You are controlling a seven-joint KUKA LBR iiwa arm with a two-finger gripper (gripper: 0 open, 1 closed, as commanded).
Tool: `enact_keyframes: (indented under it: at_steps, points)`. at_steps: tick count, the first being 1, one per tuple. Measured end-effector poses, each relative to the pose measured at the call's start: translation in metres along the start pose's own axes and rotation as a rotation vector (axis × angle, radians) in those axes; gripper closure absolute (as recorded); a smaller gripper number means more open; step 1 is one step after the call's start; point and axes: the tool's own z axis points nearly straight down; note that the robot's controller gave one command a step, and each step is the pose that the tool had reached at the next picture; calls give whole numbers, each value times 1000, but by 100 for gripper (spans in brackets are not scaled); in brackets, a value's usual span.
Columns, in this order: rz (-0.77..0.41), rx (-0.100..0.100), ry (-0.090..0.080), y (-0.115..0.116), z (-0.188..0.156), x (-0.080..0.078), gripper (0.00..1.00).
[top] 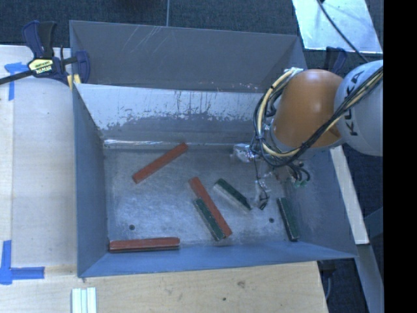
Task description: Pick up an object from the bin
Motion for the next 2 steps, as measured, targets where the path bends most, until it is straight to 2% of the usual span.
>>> enact_keyframes:
  at_steps: [1, 2]
  points:
    - [81, -5, 7, 53, 34, -18, 0]
    - [167, -1, 8, -10, 24, 14, 0]
